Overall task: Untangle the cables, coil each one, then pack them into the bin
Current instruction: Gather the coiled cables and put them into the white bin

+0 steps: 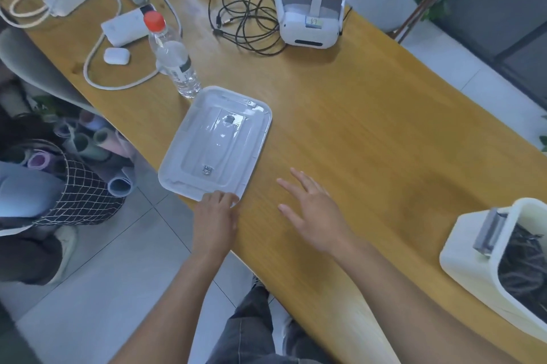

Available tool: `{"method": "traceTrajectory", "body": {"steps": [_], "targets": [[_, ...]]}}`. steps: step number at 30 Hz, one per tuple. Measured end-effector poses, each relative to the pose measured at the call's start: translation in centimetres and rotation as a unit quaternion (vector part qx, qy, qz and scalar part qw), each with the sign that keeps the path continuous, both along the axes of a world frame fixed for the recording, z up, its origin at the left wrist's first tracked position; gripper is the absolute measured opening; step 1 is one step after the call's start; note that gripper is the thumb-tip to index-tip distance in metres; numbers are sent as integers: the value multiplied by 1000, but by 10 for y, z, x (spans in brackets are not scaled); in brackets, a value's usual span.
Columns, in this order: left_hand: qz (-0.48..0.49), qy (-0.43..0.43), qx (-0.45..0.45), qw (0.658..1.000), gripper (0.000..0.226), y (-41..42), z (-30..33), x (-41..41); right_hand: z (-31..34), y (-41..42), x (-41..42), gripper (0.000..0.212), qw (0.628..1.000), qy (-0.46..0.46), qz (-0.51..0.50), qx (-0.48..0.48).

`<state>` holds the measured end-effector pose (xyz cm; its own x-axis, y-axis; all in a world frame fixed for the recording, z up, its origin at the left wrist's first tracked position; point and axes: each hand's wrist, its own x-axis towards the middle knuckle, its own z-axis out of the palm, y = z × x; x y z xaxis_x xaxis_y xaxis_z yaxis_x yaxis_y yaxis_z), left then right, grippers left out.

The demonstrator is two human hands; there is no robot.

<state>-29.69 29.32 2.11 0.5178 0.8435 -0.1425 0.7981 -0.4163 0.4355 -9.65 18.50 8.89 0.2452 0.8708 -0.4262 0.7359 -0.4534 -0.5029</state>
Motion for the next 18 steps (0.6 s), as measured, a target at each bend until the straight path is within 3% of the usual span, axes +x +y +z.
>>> {"method": "traceTrajectory", "body": {"steps": [7, 13, 18], "targets": [[-39, -37, 22, 998, 24, -6, 20, 18, 10, -20, 14, 55, 999, -7, -38, 11], [-64, -129, 9, 990, 11, -18, 65, 46, 28, -45, 36, 54, 995, -25, -92, 39], [-98, -197, 7, 975, 15, -27, 108, 73, 41, -73, 56, 55, 988, -40, -133, 74]]}}
